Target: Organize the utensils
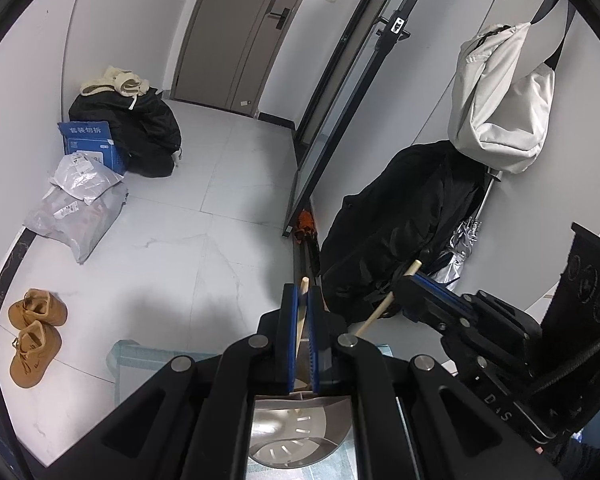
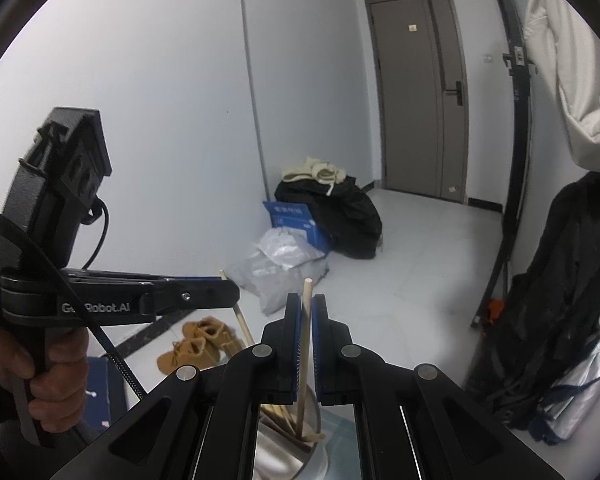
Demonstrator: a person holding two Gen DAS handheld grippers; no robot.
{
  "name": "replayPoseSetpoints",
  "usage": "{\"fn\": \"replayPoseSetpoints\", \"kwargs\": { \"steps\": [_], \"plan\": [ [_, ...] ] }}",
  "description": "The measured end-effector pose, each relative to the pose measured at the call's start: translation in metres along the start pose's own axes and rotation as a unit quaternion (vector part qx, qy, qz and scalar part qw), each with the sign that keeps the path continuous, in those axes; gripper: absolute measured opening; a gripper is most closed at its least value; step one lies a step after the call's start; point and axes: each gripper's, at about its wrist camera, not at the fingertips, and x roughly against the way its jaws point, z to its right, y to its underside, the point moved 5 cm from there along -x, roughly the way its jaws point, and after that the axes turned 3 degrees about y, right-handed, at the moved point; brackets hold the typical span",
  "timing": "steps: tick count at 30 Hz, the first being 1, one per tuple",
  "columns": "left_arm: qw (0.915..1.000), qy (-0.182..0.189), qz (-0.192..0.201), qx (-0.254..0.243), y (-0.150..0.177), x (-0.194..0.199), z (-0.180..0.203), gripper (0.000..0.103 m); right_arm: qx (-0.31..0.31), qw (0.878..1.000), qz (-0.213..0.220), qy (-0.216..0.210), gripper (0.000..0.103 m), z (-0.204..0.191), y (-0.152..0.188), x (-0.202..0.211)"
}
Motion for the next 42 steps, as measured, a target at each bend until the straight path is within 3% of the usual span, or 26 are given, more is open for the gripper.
{"fn": "replayPoseSetpoints", "kwargs": {
  "steps": [10,20,24,28,31,36,38,42],
  "plan": [
    [0.9992,0.026,-0.022,0.021,0.011,-0.008,-0.006,0.001,0.025,0.998,-0.053,0.004,0.004,-0.01,0.015,-0.018],
    [0.9985,0.02,-0.043,0.025,0.021,-0.008,-0.01,0.002,0.008,0.995,-0.094,0.013,0.006,-0.012,0.041,-0.028],
    [0.9989,0.003,-0.039,0.028,0.022,0.001,-0.01,0.002,-0.013,0.996,-0.088,0.016,0.008,-0.011,0.04,-0.016],
    [0.9986,-0.045,-0.016,0.02,0.024,0.019,-0.011,0.015,-0.031,0.997,-0.066,0.02,0.026,-0.013,0.038,0.006],
    [0.9983,-0.054,0.002,0.022,0.027,0.039,-0.009,0.033,-0.048,0.997,-0.054,0.023,0.027,-0.015,0.039,0.025],
    [0.9961,-0.078,0.041,0.005,0.031,0.075,0.007,0.055,-0.066,0.997,-0.027,0.032,0.034,-0.021,0.039,0.06],
    [0.9946,-0.086,0.058,0.001,0.033,0.09,0.014,0.072,-0.07,0.997,-0.013,0.038,0.039,-0.026,0.04,0.079],
    [0.9903,-0.099,0.096,-0.014,0.04,0.118,0.027,0.086,-0.078,0.996,0.011,0.041,0.049,-0.038,0.041,0.108]
  ]
}}
